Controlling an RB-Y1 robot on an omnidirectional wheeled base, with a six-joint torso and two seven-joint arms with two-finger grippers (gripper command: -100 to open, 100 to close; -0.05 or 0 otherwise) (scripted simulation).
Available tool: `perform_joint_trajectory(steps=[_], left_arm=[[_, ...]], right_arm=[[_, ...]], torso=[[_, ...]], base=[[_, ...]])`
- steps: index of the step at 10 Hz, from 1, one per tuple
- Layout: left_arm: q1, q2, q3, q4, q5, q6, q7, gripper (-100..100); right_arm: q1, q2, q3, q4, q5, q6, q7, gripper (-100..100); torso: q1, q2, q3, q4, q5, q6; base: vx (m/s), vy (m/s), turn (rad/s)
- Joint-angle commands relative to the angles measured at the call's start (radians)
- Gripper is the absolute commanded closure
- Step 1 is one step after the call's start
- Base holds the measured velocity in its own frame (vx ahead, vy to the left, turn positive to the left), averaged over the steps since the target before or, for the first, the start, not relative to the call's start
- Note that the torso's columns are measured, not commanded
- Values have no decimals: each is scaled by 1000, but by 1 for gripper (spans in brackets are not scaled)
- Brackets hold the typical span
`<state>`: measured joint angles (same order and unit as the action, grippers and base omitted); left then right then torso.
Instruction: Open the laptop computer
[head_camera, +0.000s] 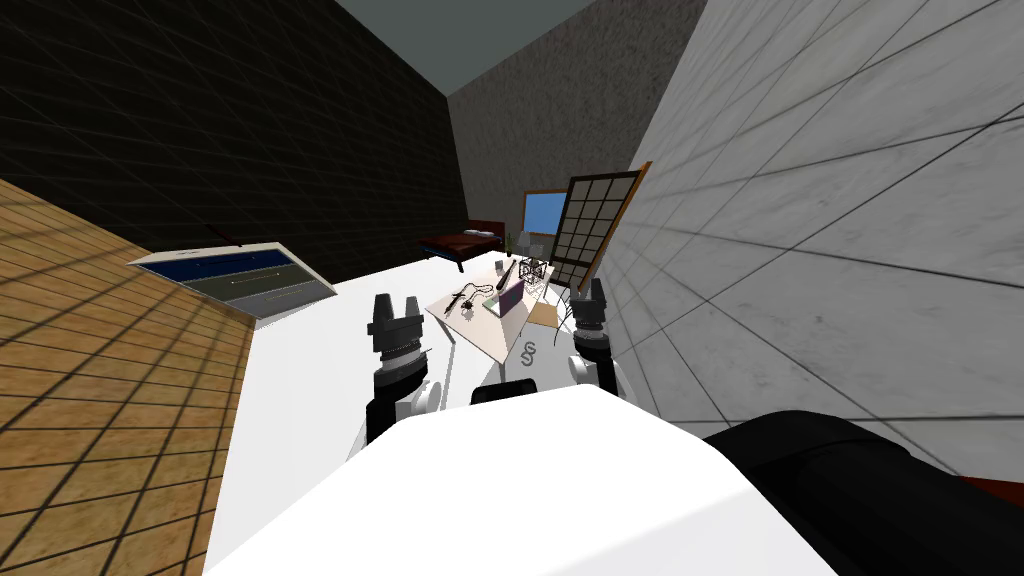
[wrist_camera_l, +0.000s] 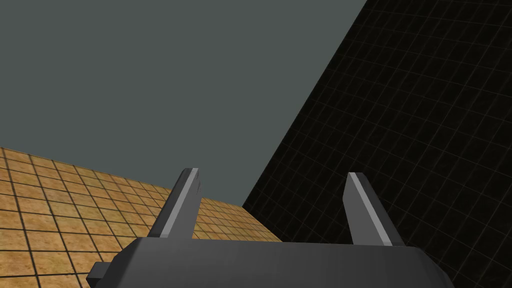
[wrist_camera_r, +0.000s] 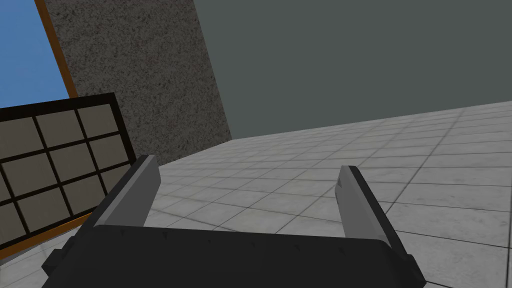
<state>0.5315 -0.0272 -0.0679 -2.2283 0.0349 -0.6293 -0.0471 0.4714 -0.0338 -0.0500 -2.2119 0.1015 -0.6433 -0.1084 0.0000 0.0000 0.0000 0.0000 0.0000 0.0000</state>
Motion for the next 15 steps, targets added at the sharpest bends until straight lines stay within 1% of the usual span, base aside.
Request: perform_joint_trajectory(steps=[1,3,9,10,11,12,15], left_arm=[[0,0,0,0,0,0,0,0],[0,0,0,0,0,0,0,0],[0,0,0,0,0,0,0,0],[0,0,0,0,0,0,0,0],[0,0,0,0,0,0,0,0],[0,0,0,0,0,0,0,0],[0,0,0,0,0,0,0,0]], right_arm=[[0,0,0,0,0,0,0,0],[0,0,0,0,0,0,0,0],[0,0,0,0,0,0,0,0],[-3,-29,-3,10,14,6,8,-100],[-5,-49,-7,21,27,11,16,-100],[-9,-68,-11,35,45,19,26,-100],[-21,-121,-28,92,116,50,65,-100]], torso=[[0,40,-82,41,0,0],[0,175,-351,176,0,0],[0,618,-1234,617,0,0],[0,691,-1382,691,0,0],[1,726,-1451,724,0,0],[2,735,-1470,734,1,0],[1,739,-1475,738,0,0]], base=[[0,0,0],[0,0,0],[0,0,0],[-6,16,19],[-21,40,34],[-31,61,28],[-48,90,33]])
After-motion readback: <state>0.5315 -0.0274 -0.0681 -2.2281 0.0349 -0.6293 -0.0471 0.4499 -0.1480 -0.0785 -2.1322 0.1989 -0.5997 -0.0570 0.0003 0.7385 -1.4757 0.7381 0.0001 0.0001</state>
